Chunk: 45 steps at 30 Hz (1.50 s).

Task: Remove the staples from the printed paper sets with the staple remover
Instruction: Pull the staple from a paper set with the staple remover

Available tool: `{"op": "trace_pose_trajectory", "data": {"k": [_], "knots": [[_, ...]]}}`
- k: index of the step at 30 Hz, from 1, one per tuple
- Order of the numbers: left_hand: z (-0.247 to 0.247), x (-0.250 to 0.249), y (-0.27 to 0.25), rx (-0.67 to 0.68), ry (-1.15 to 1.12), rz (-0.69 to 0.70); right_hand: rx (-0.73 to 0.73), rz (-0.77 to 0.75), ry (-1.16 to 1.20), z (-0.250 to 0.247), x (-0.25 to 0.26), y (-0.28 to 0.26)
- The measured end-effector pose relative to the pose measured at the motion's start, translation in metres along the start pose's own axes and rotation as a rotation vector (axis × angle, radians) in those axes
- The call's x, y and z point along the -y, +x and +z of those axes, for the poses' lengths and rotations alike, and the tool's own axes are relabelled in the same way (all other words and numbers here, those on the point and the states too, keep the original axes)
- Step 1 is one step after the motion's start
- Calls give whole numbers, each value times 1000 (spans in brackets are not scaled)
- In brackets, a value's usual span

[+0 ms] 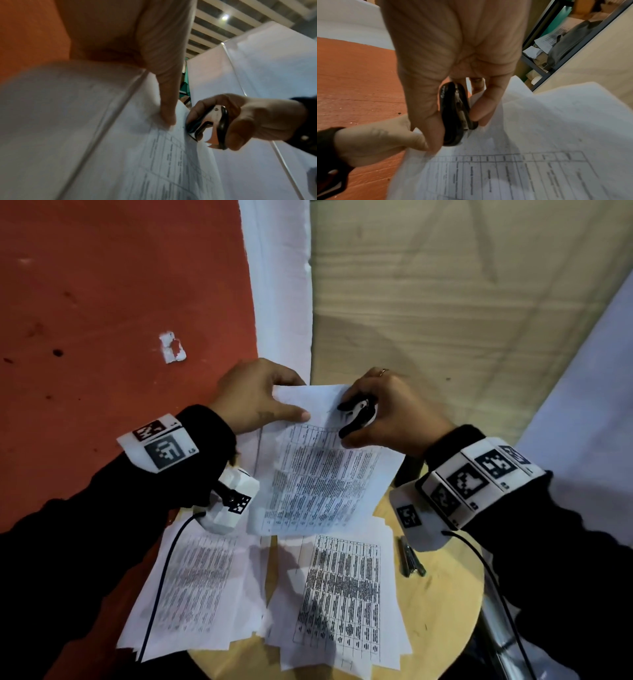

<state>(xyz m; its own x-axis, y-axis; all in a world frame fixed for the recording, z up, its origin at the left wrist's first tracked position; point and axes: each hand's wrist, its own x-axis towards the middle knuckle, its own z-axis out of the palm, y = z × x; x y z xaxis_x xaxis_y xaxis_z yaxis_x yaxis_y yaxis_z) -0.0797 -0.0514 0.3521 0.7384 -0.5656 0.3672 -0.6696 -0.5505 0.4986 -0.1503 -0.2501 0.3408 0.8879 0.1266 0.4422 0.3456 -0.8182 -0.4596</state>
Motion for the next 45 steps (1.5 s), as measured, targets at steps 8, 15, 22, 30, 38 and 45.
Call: {"op": "trace_pose_trajectory", "data": {"k": [8,15,22,30,38,45], "knots": [[10,-29,11,-29,355,21,-97,41,28,4,1,-3],[15,-18,13,55,-128,-86,-207,-82,120,11,-5,-11],[12,-21,9,149,-408,-108,-370,-281,55,24,-5,-20],[12,-25,7,141,-446,-104,-385,-388,6,20,-3,-19],[13,-31,6,133,-454,-103,-422,-472,-74,20,-2,-19],[10,-31,5,180,-492,-100,-433,-517,-178,18,1,-15]]}}
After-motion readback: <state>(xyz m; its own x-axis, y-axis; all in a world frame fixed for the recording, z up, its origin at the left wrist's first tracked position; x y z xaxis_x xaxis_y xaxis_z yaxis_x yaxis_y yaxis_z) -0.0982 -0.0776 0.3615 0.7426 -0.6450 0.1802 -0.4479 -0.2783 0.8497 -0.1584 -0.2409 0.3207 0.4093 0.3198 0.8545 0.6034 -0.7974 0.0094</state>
